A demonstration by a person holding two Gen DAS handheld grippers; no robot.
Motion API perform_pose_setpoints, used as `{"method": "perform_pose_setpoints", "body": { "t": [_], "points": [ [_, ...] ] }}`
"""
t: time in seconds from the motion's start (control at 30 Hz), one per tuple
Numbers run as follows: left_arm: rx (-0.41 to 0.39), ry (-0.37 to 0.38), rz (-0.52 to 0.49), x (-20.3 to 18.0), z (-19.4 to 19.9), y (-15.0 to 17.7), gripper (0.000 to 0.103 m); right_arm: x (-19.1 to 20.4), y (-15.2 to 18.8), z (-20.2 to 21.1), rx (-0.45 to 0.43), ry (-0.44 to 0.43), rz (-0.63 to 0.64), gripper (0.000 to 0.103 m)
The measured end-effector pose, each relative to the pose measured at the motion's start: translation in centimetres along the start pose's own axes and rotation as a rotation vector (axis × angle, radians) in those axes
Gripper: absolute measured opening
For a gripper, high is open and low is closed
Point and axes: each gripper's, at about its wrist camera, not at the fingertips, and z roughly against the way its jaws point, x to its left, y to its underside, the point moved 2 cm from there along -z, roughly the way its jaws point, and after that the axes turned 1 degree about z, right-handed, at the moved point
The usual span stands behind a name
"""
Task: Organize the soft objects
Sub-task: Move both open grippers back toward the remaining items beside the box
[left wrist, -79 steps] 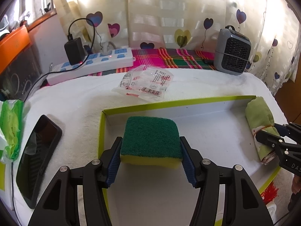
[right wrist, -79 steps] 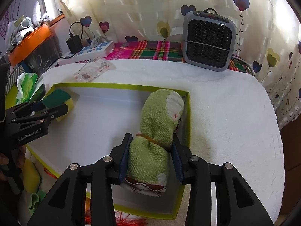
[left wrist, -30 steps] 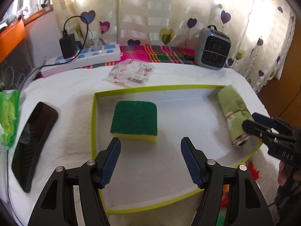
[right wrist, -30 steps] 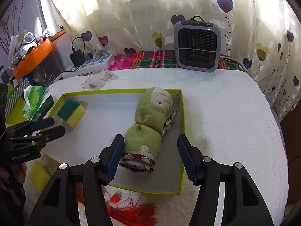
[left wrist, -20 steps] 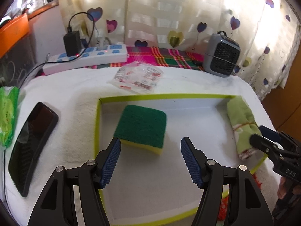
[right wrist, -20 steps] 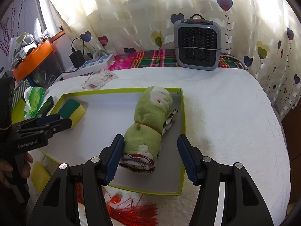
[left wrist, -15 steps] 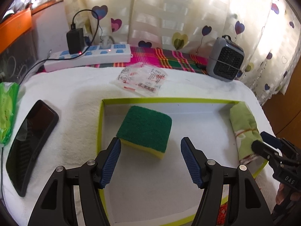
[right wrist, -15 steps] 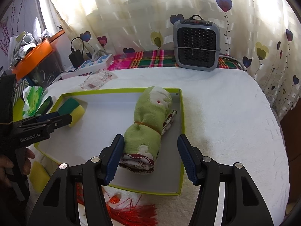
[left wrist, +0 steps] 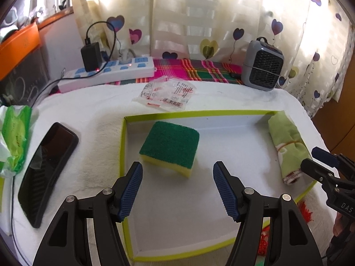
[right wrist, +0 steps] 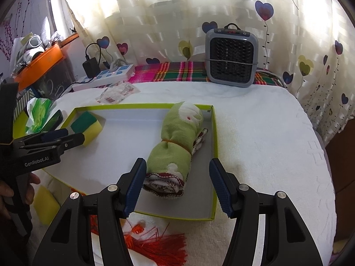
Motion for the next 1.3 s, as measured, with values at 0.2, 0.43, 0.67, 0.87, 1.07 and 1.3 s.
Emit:
{"method": "perform_pose_setpoints", "body": {
  "t": [0.2, 0.43, 0.67, 0.87, 1.07, 1.3],
  "points": [
    [-0.027, -0.006, -0.010, -0.2, 2.2, 0.8, 0.066, 0.2, 0.6, 0.7, -0.008, 0.002, -0.005, 0.060],
    [-0.048, -0.001, -0.018, -0.6, 4.7, 2.2, 0.066, 0.5, 1.7, 2.3, -0.031, -0.008, -0.018, 0.060],
    [-0.054, 0.001, -0.021, -0.8, 6.5, 3.8, 0.066, 0.7, 2.9, 4.2, -0.062, -0.028, -0.032, 0.060],
    [-0.049, -0.003, -0.007, -0.7, 7.4, 5.5, 0.066, 0.9, 4.0, 5.4, -0.076, -0.043, -0.042, 0.060],
    [-0.039, 0.012, 0.013, -0.3, 8.1, 7.3, 0.066, 1.1, 5.4, 6.1, -0.079, -0.055, -0.047, 0.060],
    [-0.048, -0.002, 0.026, 0.5, 9.3, 9.0, 0.066, 1.5, 7.1, 7.0, -0.078, -0.088, -0.053, 0.060]
  ]
}}
